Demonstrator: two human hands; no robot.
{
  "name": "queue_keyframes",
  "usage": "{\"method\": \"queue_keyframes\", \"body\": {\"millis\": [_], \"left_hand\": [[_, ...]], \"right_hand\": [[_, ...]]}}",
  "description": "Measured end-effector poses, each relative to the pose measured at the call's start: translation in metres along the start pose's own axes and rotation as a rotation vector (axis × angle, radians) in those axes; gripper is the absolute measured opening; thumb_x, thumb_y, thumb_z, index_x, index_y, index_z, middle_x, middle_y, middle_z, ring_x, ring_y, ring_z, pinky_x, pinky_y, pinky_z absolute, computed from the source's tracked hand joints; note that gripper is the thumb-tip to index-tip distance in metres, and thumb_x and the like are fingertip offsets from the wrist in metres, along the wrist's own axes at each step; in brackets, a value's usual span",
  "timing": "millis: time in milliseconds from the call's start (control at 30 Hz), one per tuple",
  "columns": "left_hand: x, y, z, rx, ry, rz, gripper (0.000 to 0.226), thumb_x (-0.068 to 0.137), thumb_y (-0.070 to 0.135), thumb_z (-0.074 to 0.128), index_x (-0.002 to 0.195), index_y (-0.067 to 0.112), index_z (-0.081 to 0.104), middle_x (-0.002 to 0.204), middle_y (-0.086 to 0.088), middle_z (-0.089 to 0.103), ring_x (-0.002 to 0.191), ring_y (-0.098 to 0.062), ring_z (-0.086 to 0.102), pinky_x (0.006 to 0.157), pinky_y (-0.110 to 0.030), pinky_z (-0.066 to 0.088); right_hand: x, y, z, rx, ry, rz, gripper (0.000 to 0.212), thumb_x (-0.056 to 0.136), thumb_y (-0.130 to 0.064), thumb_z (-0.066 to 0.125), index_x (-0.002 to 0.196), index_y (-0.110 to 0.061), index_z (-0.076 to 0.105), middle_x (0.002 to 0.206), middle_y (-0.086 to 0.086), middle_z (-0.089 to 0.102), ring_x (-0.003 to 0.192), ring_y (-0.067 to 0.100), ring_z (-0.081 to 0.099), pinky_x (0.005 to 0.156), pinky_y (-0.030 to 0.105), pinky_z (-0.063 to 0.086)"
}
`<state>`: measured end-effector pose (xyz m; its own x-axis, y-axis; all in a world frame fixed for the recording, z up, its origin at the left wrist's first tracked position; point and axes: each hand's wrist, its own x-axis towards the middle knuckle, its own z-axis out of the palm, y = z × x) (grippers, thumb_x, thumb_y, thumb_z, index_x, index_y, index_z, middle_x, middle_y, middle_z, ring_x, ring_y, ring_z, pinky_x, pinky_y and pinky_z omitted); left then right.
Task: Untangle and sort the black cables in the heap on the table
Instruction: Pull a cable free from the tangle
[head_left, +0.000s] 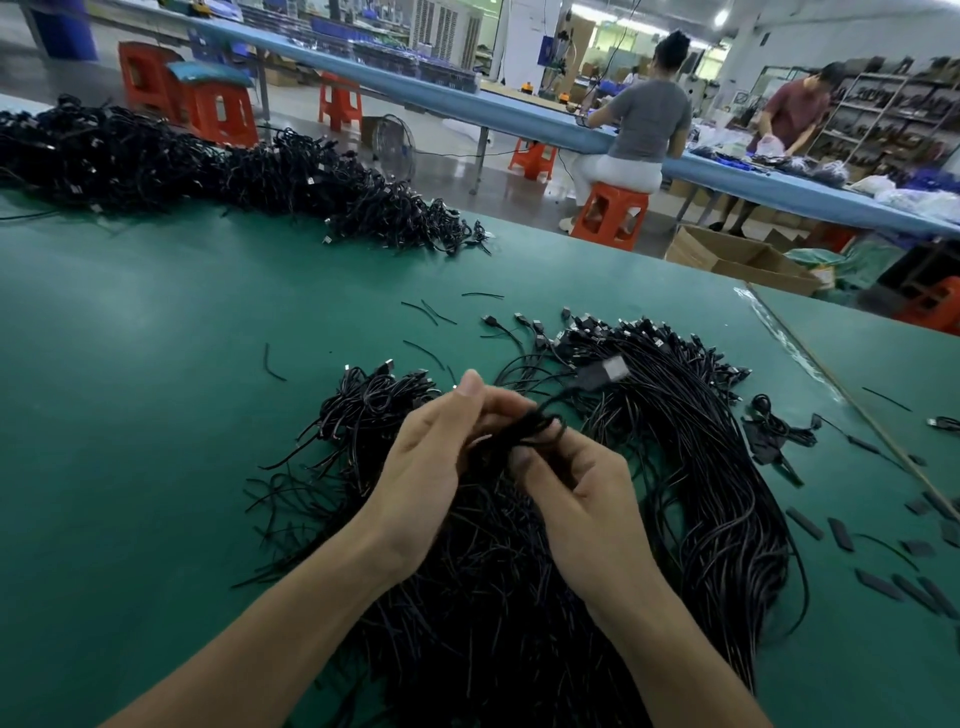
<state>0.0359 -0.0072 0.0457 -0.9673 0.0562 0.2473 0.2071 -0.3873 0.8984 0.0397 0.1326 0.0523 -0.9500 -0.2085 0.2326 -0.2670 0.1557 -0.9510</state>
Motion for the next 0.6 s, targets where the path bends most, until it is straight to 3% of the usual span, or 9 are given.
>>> {"method": "queue_keyframes", "body": {"millis": [100,200,267,367,467,600], "left_hand": [[-0.002,-0.002,0.000,0.090,-0.044,0.055,0.031,0.091,0.044,0.056,0.076,0.024,0.075,0.107,-0.001,0.073,0.107,-0.015,0.066,0.092,-0.026,0.051],[-0.002,-0.004,-0.003,0.258,-0.016,0.056,0.020,0.073,0.049,0.074,0.072,0.029,0.073,0.113,0.017,0.062,0.115,-0.005,0.058,0.091,-0.027,0.049],[-0.001,-0.007,-0.005,0.407,0.030,0.084,0.020,0.065,0.052,0.077,0.077,0.037,0.070,0.110,0.020,0.056,0.111,-0.002,0.055,0.091,-0.024,0.045],[-0.002,-0.009,-0.006,0.467,0.070,0.114,0.035,0.063,0.052,0.078,0.092,0.046,0.060,0.092,0.012,0.048,0.076,-0.002,0.047,0.067,-0.017,0.040],[-0.004,-0.012,-0.006,0.414,0.076,0.099,0.042,0.070,0.049,0.085,0.097,0.035,0.057,0.073,0.011,0.049,0.058,-0.005,0.042,0.053,-0.018,0.038],[-0.005,-0.012,-0.001,0.357,0.076,0.036,0.021,0.077,0.040,0.075,0.088,0.033,0.059,0.064,0.000,0.067,0.050,-0.016,0.063,0.049,-0.024,0.048]], "right_hand": [[0.003,0.002,-0.004,-0.037,0.009,-0.032,0.015,0.091,-0.017,0.064,0.095,-0.026,0.074,0.086,-0.002,0.073,0.083,0.011,0.070,0.072,0.027,0.057],[0.004,0.000,-0.006,-0.059,0.051,-0.028,0.014,0.093,-0.030,0.063,0.080,-0.026,0.068,0.060,-0.013,0.059,0.051,0.001,0.051,0.050,0.012,0.038],[0.004,0.000,-0.011,-0.170,0.061,-0.055,0.017,0.095,-0.020,0.061,0.080,-0.026,0.064,0.064,-0.015,0.059,0.055,0.001,0.051,0.052,0.012,0.039],[0.002,-0.004,-0.016,-0.334,0.043,-0.107,0.018,0.096,-0.014,0.059,0.085,-0.028,0.062,0.079,-0.013,0.062,0.072,0.007,0.057,0.064,0.014,0.041],[0.004,-0.010,-0.020,-0.400,0.050,-0.137,0.013,0.096,-0.017,0.060,0.090,-0.028,0.062,0.089,-0.011,0.063,0.086,0.009,0.060,0.071,0.015,0.043],[0.005,-0.012,-0.018,-0.346,0.078,-0.124,0.013,0.096,-0.015,0.062,0.092,-0.028,0.065,0.091,-0.010,0.066,0.089,0.009,0.063,0.073,0.016,0.046]]}}
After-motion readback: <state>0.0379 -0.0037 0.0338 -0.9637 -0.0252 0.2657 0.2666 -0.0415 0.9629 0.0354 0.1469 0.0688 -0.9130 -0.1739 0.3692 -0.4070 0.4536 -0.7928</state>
